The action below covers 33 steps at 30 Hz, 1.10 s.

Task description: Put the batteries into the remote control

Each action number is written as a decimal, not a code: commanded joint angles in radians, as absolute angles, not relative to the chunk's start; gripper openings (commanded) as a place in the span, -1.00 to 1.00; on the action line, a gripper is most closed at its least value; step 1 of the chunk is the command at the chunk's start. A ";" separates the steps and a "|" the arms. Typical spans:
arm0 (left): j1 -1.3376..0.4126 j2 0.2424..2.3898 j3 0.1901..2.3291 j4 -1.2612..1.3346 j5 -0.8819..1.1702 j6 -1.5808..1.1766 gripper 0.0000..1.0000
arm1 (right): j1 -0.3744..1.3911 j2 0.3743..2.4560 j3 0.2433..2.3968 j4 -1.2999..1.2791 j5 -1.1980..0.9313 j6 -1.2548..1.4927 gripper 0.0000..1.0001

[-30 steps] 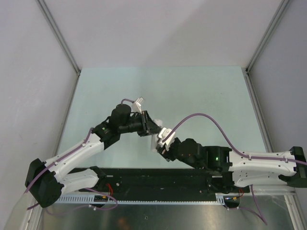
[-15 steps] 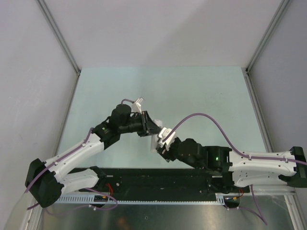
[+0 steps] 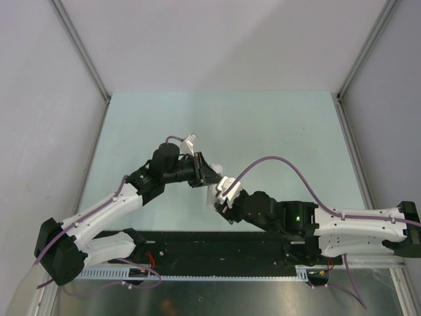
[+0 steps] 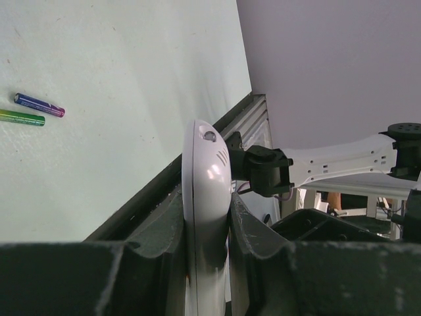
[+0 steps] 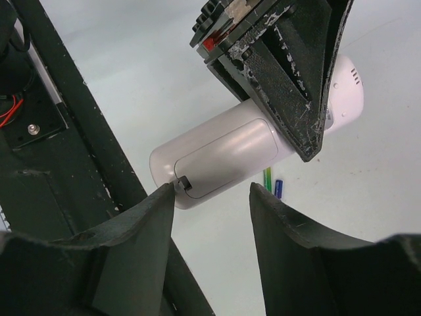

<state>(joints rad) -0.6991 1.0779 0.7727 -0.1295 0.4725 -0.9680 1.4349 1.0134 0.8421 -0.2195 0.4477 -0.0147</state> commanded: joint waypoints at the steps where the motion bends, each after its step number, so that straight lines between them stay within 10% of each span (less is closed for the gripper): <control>1: -0.698 1.037 0.802 -0.083 0.497 -0.988 -1.00 | 1.439 1.012 0.874 -0.232 0.497 -0.006 0.07; 33: -0.742 1.042 0.801 -0.081 0.469 -0.980 -1.00 | 1.437 1.016 0.874 -0.167 0.571 -0.025 0.05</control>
<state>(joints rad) -0.7162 1.0641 0.7723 -0.1307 0.4225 -0.9485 1.4406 1.0306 0.8436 -0.2050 0.5148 -0.0269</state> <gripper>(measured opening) 0.267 0.517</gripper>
